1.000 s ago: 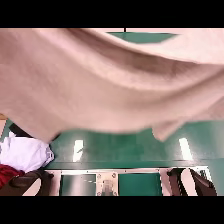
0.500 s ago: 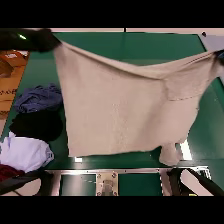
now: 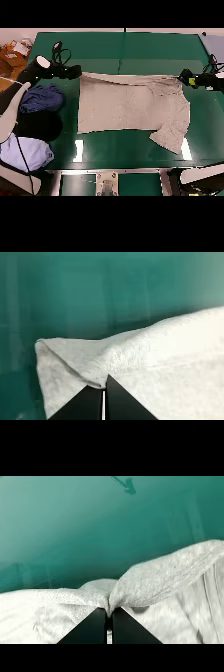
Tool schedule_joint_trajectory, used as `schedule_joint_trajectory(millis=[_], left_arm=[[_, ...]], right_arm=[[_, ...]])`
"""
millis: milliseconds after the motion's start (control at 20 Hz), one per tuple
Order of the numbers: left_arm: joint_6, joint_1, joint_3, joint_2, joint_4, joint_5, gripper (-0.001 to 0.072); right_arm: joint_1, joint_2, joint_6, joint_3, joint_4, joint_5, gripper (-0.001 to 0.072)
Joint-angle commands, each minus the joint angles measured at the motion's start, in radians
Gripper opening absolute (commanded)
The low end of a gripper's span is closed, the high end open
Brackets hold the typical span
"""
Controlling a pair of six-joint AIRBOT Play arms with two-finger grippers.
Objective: Fold the shirts.
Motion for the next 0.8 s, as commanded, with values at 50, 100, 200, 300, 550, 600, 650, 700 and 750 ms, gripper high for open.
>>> schedule_joint_trajectory(millis=[50,100,200,300,550,600,650,700,750], left_arm=[[-0.004,0.021,-0.003,-0.034,0.013,-0.019,0.0020],[-0.004,0.021,-0.003,-0.034,0.034,-0.066,0.0020],[-0.004,0.021,-0.003,-0.034,0.071,-0.141,0.0021],[-0.005,0.021,-0.015,-0.034,0.082,-0.161,0.0021],[-0.005,0.003,-0.080,-0.034,0.084,-0.214,0.0021],[-0.004,-0.005,-0.080,-0.035,0.089,-0.222,0.0021],[-0.004,-0.010,-0.080,-0.035,0.087,-0.221,0.0020],[-0.004,-0.015,-0.080,-0.035,0.090,-0.221,0.0021],[-0.005,-0.016,-0.080,-0.035,0.097,-0.230,0.0020]], right_arm=[[-0.027,-0.096,-0.002,0.159,-0.050,0.146,0.0011],[-0.045,-0.096,-0.002,0.183,-0.082,0.217,0.0010],[-0.084,-0.095,-0.003,0.198,-0.146,0.337,0.0010],[-0.111,-0.095,-0.002,0.188,-0.215,0.395,0.0010],[-0.124,-0.095,-0.030,0.114,-0.256,0.405,0.0011],[-0.124,-0.097,-0.032,0.108,-0.256,0.402,0.0010],[-0.124,-0.100,-0.032,0.107,-0.261,0.403,0.0010],[-0.124,-0.100,-0.032,0.107,-0.282,0.403,0.0010],[-0.124,-0.100,-0.031,0.107,-0.325,0.403,0.0011]])
